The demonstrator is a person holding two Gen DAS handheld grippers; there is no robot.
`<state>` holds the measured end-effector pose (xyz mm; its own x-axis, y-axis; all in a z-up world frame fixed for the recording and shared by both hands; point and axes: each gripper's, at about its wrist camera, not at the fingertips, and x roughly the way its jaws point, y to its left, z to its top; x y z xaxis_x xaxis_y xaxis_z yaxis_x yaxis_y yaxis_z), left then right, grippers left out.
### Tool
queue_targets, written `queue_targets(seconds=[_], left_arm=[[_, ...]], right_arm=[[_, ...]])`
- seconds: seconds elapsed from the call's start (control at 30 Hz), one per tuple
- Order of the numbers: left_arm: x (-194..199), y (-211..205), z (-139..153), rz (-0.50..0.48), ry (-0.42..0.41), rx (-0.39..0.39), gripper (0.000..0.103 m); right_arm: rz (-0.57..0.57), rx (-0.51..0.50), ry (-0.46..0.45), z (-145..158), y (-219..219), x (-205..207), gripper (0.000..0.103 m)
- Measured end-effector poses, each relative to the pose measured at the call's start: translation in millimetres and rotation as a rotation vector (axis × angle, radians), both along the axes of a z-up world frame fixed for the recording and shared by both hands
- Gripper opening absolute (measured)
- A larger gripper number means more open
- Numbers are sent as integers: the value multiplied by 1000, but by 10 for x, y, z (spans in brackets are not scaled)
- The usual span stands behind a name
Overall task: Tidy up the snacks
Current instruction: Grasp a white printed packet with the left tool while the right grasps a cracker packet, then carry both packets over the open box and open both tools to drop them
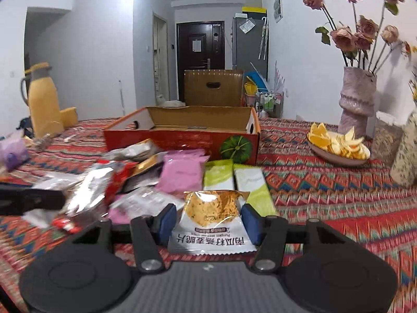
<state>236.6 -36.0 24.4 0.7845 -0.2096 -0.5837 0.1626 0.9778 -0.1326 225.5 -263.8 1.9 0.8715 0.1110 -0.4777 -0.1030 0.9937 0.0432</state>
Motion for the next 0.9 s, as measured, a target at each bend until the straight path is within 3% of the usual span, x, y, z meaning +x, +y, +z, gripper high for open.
queue_targets(seconds=[0.17,0.47,0.7,0.83,0.9], left_arm=[[-148,111,76,1,-33,-10,41],[-116,270,416,-33,-83,9,41],[349,351,799,-57,-108,12,41],[795,301,944,-41,-162,16,41],[1112,301,975,-30,-141,-13,41]], right_arm=[[16,15,-10,92,67,-329,55],[41,27,-69,359,69,-412,55],[95,45,-138,820,-167,-204,55],[139,44,-163,1079,-291,131,55],[157,47,-170,1192,-344,392,55]])
